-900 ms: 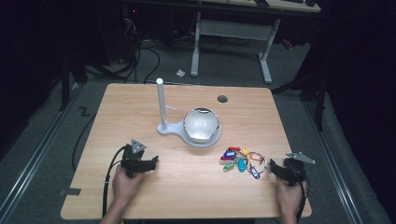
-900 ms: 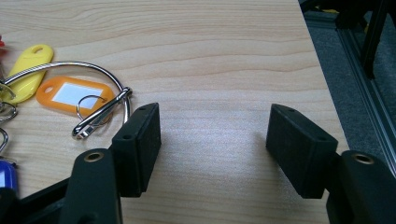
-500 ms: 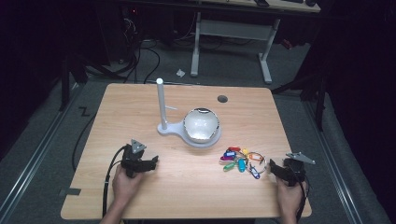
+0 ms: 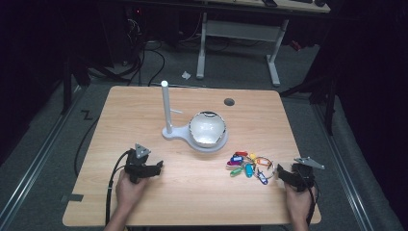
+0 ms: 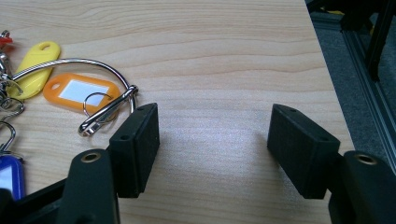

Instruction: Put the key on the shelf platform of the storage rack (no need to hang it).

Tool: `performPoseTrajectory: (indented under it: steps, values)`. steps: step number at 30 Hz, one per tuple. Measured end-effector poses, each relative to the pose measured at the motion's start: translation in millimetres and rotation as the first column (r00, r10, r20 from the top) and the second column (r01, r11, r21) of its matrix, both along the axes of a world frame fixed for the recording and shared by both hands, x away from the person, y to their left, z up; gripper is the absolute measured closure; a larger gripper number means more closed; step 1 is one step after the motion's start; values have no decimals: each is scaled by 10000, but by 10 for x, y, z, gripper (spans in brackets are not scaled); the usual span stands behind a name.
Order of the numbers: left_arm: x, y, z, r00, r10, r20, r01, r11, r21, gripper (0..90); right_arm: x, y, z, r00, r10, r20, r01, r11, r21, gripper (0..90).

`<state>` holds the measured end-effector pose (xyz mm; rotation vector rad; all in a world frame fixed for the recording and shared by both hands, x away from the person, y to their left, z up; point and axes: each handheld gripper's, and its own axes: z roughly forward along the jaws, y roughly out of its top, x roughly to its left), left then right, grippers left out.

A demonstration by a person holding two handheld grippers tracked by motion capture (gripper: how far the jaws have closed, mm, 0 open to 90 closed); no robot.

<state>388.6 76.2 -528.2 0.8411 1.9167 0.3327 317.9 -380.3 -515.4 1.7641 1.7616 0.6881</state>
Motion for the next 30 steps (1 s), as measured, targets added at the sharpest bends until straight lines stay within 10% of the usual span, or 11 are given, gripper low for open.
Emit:
performPoseTrajectory:
  steps: [18,30]
  values:
    - [-6,1,4,10000,7,-45,-7,10000,-48,211,-66,-12,88,9998,164,-79,-157,9963,844,419]
    - [-11,5,3,10000,-65,-26,65,10000,-11,211,-151,253,273,9916,1171,545,-1221,9876,986,439]
